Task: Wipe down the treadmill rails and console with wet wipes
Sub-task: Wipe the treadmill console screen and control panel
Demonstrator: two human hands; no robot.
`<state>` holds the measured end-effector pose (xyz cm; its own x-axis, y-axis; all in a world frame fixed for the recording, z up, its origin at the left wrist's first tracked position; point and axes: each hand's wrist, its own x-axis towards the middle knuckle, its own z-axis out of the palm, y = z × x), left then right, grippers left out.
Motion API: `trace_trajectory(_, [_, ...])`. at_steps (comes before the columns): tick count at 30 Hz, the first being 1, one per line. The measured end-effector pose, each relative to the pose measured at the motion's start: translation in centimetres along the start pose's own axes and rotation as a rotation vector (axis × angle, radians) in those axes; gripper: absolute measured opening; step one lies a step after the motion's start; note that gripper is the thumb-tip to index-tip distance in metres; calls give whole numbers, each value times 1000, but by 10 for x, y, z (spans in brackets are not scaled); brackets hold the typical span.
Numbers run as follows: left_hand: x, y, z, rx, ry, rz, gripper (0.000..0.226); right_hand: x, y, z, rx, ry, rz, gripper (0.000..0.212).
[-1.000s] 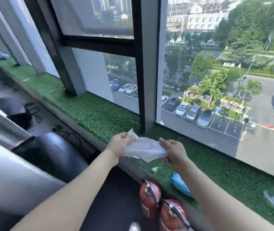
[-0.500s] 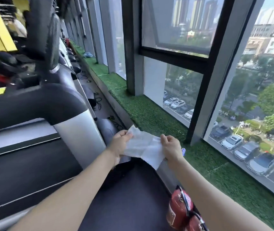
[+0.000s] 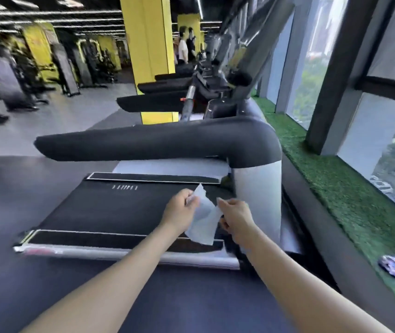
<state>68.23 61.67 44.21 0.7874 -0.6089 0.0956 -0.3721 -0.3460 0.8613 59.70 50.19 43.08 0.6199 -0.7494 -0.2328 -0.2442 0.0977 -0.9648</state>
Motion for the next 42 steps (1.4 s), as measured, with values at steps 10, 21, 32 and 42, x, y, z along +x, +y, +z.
trace_trajectory(10, [-6,-126,-198,-225,118,-198,17,-25,-46,259,318,-539,195,38])
trace_trajectory(21, [60,-234,-348,-801,598,-540,22,40,-57,466,-74,-941,372,22])
trace_trajectory(32, [147,-301,-512,-651,776,-490,20,81,-130,679,-80,-918,-95,21])
trace_trajectory(42, [237,-426,-646,-489,817,-540,13,133,-135,862,-155,-738,-275,15])
